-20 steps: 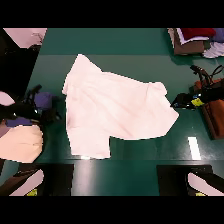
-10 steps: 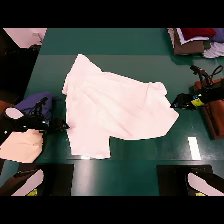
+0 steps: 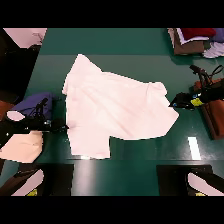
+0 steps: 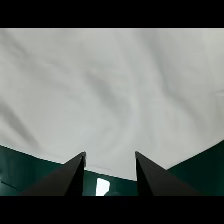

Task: Fold the shirts.

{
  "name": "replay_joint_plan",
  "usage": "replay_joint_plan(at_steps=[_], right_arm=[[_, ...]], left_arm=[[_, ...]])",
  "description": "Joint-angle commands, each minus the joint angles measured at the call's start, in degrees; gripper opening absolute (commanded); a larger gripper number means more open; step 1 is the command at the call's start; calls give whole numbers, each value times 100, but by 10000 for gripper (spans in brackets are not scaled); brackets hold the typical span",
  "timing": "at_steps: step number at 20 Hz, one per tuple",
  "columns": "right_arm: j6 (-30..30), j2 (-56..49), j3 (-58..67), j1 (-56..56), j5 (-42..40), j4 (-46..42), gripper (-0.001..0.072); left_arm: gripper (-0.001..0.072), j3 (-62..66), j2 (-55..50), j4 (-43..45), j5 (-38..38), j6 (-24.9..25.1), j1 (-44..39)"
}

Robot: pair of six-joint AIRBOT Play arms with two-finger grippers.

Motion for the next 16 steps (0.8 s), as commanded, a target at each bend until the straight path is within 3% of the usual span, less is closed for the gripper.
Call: replay_joint_plan(at_steps=[1, 6, 9, 14, 16], right_arm=[[4, 2, -4, -39, 192, 31, 372], [2, 223, -870, -1001, 286, -260, 375], [-2, 212, -1679, -1720, -20, -114, 506], [-339, -348, -2334, -1652, -1078, 809, 494], [-341, -612, -2308, -1357, -1296, 793, 424]], left_arm=[[20, 188, 7, -262, -98, 219, 0], [21, 1040, 35, -197, -343, 254, 0], [21, 1180, 35, -201, -321, 251, 0], [21, 1180, 33, -201, -400, 249, 0], [21, 1180, 33, -199, -404, 249, 2]])
